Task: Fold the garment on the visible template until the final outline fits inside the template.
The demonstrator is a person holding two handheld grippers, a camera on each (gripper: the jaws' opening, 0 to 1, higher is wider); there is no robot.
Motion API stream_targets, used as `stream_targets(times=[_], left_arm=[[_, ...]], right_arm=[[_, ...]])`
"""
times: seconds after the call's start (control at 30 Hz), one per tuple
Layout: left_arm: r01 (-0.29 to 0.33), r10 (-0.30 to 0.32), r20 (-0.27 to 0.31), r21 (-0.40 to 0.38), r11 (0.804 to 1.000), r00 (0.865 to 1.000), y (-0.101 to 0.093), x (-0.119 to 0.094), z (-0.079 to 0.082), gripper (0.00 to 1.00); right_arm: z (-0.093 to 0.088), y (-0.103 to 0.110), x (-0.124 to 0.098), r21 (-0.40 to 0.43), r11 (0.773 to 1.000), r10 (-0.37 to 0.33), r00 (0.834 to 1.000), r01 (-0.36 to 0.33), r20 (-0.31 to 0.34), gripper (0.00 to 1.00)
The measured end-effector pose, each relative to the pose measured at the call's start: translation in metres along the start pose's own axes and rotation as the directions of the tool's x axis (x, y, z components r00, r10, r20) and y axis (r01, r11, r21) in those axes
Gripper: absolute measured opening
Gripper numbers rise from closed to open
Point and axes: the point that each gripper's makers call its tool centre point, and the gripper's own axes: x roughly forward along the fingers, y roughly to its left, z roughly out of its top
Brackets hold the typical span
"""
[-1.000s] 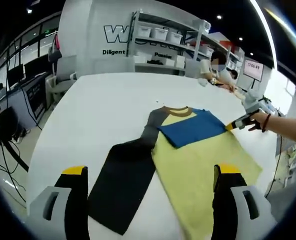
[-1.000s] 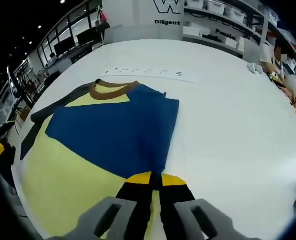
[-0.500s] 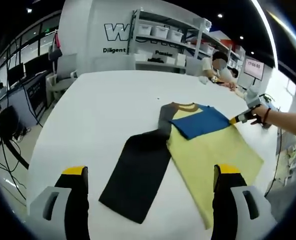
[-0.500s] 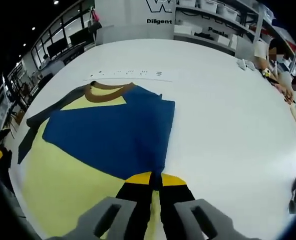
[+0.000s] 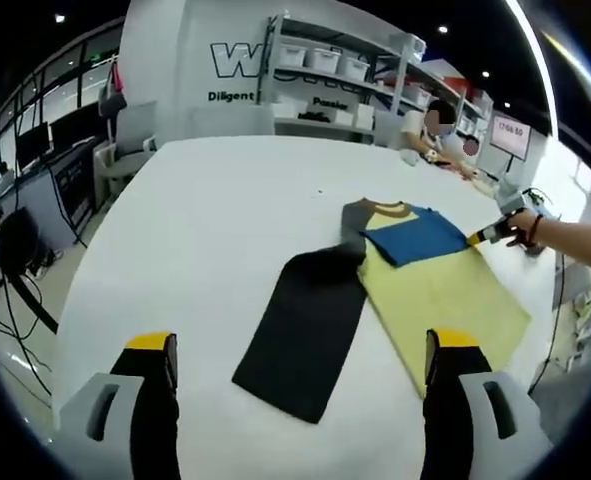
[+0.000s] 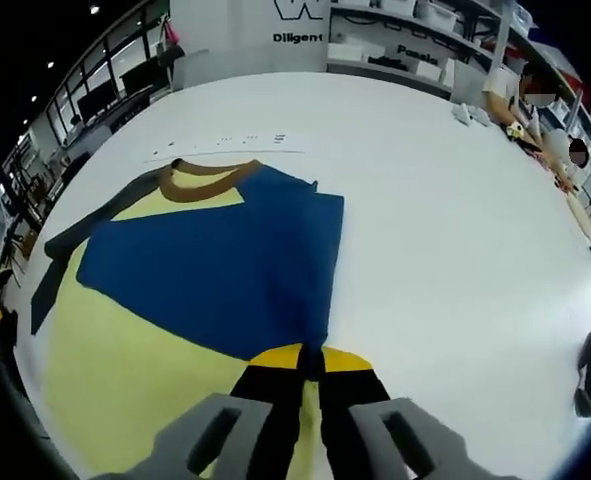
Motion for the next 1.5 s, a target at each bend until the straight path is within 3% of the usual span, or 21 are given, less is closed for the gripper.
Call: stream_targets(times=[0.1,0.2,0.4,0.47,0.63,0.73,0.97,1.17,1.33,1.37,1.5], left_arm=[[0.001,-0.001,-0.007,-0.02,1.0,1.0,0.002,0.001,-0.003,0.95],[0.0,-0.001,-0.019,-0.031,1.0,1.0,0.004,0.003,-0.007,0.91],[-0.003,0.001,-0.041,-0.039,0.999,0.999,0.006,0.006,-0.015,0.85],[-0.004,0.001,-0.057,-0.043,0.999,0.998,0.007,0.008,-0.019,0.83],[-0.033,0.026,-0.105,-0.065,0.997,0.994,0.017,0.014,-0.029,0.8],[-0.036,0.027,-0.116,-0.072,0.997,0.993,0.021,0.018,-0.031,0.76],[-0.041,0.036,-0.153,-0.033,0.999,0.988,0.027,0.028,-0.042,0.67],[-0.032,0.027,-0.183,-0.028,0.999,0.983,0.032,0.037,-0.054,0.55],[-0.038,0.033,-0.208,-0.016,0.999,0.978,0.035,0.043,-0.063,0.5],[-0.06,0.058,-0.195,-0.004,0.998,0.979,0.04,0.043,-0.061,0.48],[-0.054,0.048,-0.194,-0.024,0.998,0.98,0.038,0.043,-0.059,0.43]], right_arm=[[0.008,0.003,-0.007,0.034,0.999,0.02,0.998,-0.022,0.054,0.04],[0.019,0.01,-0.016,0.095,0.993,0.05,0.99,-0.063,0.131,0.16],[0.025,0.045,-0.03,0.054,0.988,0.134,0.973,-0.146,0.191,0.29],[0.025,0.073,-0.035,0.012,0.979,0.197,0.959,-0.203,0.202,0.32],[0.029,0.112,-0.039,-0.079,0.961,0.275,0.935,-0.264,0.223,0.36],[0.03,0.153,-0.038,-0.177,0.931,0.353,0.914,-0.32,0.201,0.38],[0.035,0.203,-0.036,-0.328,0.88,0.412,0.896,-0.344,0.167,0.39],[0.036,0.213,-0.03,-0.352,0.868,0.425,0.891,-0.351,0.16,0.38],[0.028,0.204,-0.026,-0.316,0.88,0.417,0.896,-0.355,0.154,0.39],[0.026,0.201,-0.025,-0.312,0.882,0.413,0.898,-0.353,0.152,0.39],[0.021,0.195,-0.026,-0.295,0.892,0.398,0.904,-0.342,0.156,0.38]])
